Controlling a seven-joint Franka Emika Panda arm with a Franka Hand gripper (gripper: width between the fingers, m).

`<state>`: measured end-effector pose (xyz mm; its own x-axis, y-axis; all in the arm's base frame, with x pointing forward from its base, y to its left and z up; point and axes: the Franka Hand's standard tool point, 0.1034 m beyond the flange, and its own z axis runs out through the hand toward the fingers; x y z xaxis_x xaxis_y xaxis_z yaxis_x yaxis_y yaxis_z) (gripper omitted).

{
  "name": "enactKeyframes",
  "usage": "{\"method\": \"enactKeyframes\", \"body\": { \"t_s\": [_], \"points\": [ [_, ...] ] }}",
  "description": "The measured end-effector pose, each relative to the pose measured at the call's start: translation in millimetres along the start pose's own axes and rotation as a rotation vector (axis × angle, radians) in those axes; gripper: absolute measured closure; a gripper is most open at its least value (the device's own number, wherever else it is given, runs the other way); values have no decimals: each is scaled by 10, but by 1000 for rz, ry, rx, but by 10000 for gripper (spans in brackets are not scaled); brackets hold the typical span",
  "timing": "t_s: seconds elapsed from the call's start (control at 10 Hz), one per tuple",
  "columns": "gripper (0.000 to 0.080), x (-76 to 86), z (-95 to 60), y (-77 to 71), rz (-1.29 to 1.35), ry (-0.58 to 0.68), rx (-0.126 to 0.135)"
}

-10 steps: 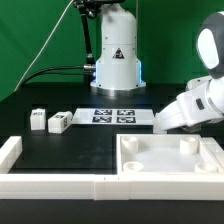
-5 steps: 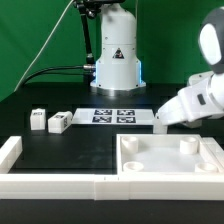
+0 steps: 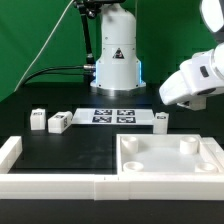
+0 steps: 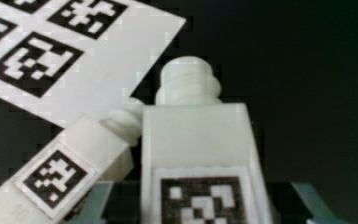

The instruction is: Assemble one leg

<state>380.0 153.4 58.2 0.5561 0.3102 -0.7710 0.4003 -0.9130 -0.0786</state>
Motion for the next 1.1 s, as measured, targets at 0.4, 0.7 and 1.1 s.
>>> {"method": "enactKeyframes", "body": {
  "t_s": [0.4,0.7,1.1],
  "points": [
    [512,122,-110,68,18,352,-19],
    [512,12,-378,319,13,645,-37],
    [512,21,-543,449,0,1068,-90]
  ]
}}
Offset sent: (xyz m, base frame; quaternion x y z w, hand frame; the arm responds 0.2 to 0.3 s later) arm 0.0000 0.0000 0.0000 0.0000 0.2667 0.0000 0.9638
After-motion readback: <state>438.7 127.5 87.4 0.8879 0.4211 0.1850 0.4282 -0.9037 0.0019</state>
